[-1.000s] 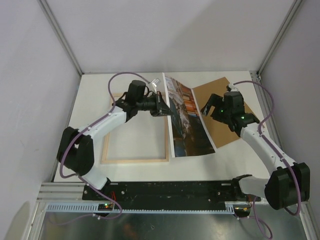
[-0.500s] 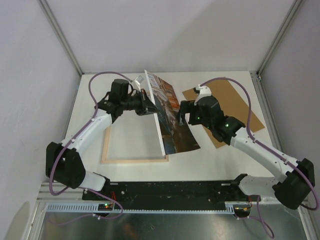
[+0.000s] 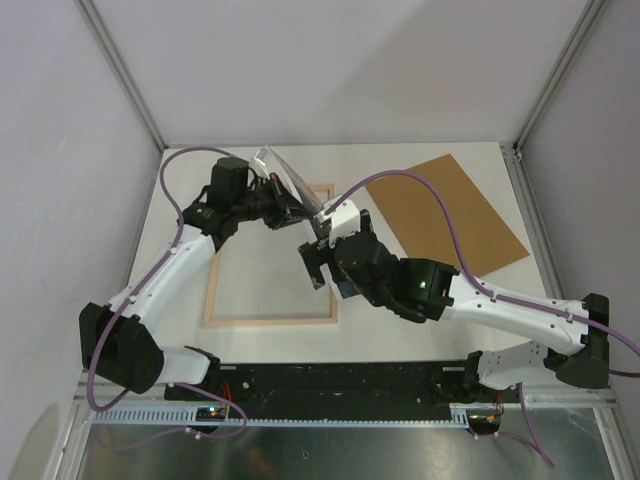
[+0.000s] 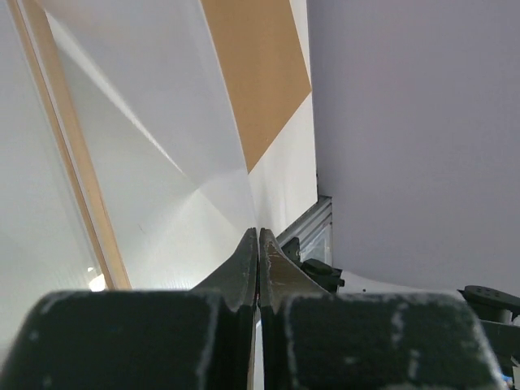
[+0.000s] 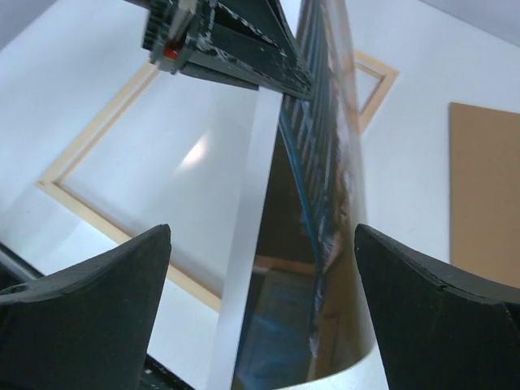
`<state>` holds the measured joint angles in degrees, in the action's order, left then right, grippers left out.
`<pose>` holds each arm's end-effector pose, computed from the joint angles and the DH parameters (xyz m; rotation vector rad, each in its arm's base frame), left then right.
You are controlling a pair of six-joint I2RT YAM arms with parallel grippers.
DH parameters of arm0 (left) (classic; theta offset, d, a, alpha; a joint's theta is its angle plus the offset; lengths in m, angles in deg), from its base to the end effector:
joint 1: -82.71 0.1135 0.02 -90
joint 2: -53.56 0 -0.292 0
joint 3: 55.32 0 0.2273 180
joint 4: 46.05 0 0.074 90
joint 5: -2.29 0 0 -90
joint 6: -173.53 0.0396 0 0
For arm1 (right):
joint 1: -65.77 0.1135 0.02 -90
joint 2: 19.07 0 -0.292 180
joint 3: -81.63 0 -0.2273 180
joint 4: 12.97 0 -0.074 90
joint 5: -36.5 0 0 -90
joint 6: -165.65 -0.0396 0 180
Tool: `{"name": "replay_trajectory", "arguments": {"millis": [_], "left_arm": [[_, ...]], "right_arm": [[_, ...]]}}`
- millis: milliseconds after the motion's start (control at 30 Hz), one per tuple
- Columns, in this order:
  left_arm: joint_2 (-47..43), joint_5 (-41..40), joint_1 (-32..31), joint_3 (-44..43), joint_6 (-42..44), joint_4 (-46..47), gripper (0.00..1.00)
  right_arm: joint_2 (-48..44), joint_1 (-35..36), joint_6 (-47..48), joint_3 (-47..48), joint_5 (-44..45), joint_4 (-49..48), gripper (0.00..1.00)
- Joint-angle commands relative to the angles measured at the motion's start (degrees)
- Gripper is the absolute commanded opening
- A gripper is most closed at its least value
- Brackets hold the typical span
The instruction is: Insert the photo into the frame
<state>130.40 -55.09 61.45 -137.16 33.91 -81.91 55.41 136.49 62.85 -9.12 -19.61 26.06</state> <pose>0.2459 -0.1186 0.3626 -0.1915 2.3028 -1.2934 0.1064 0.2373 0.4089 -0.5932 1.8450 0.3862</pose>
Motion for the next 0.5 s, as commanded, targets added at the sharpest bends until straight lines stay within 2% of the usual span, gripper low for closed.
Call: {"name": "replay_trajectory", "arguments": {"millis": [0,300,467], "left_arm": [[-2.75,-2.90,0.07,-2.45,-2.96,0.00,0.00],[-3.47,-4.82,0.07,-2.57,-4.16,-0.69,0.00],[-3.89,-5.06,0.07,-2.63,-4.68,-1.01,0.00]], "right_arm": [[0.35,2.45,4.59,3.20,7.25,2.05,0.99],[15.49,6.88,8.74,17.03,17.57,14.13,0.99],[21.28,6.88,9.53,22.90,20.94,19.76,0.95]]}}
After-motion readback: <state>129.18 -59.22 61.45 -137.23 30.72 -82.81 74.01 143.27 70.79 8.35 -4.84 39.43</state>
